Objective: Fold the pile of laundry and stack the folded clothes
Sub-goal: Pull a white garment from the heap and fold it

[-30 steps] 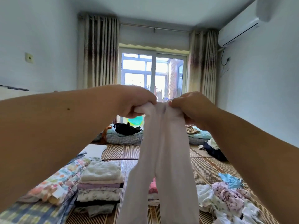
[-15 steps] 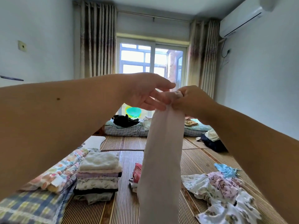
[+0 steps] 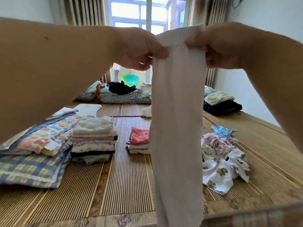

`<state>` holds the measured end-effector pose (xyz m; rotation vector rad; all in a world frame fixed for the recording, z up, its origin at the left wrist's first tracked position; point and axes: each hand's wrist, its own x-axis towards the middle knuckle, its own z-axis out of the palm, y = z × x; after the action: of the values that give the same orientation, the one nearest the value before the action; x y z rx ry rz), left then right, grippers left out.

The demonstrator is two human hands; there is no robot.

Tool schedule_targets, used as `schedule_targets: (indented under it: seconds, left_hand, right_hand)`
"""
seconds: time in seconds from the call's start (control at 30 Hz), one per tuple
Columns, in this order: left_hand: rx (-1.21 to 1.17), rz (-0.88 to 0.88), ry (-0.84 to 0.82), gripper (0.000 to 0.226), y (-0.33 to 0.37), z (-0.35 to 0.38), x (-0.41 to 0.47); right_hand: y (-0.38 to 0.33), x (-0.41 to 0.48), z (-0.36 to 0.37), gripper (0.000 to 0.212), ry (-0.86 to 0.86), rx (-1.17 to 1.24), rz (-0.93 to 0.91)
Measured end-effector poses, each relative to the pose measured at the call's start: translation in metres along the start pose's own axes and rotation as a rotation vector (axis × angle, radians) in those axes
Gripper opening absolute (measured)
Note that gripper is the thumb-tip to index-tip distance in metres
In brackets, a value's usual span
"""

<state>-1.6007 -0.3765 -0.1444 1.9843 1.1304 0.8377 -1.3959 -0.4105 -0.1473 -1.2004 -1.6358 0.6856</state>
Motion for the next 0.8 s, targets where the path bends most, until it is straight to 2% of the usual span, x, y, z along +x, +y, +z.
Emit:
schedule_targets:
  seconds: [0.1,0.17,0.23,0.3,0.37,0.47,0.53,0.63,0.73,0.8]
  left_hand:
    - [0.13,-0.116,0.115,0.025,-0.01,0.015,0.03]
    - [0.139,-0.179,0.184,0.027,-0.018,0.029,0.054]
    - [0.122,-0.184,0.229,0.019,-0.023,0.043,0.075]
    - [0.056,-0.12,0.299,0.011,-0.025,0.054,0.093]
    - [0.007,-0.018,0.363,0.013,-0.024,0.061,0.107]
    - [0.05,0.145,0.399,0.005,-0.023,0.065,0.114]
    - [-0.024,0.236,0.433,0.01,-0.028,0.066,0.112]
    - [-0.093,0.286,0.407,0.013,-0.045,0.075,0.097]
    - [-0.125,0.194,0.301,0.009,-0.081,0.093,0.066]
    - [0.033,0.156,0.231,0.015,-0.113,0.11,0.035]
  right_hand:
    - [0.025,0.018,-0.008,0.039,0.068,-0.134,0.105]
    - [0.043,0.027,-0.011,0.027,0.059,-0.106,0.127]
    - [0.06,0.036,-0.013,0.015,0.079,-0.049,0.104]
    - [0.072,0.043,-0.015,0.015,0.134,-0.01,0.046]
    - [0.079,0.05,-0.018,0.011,0.186,0.014,-0.049]
    - [0.082,0.053,-0.022,0.006,0.242,-0.071,-0.199]
    - [0.082,0.05,-0.025,0.009,0.269,-0.104,-0.254]
    - [0.085,0.032,-0.023,0.015,0.245,-0.168,-0.252]
    - [0.106,-0.006,-0.005,0.014,0.18,-0.267,-0.158]
    - [0.129,-0.041,0.012,0.009,0.05,-0.33,-0.065]
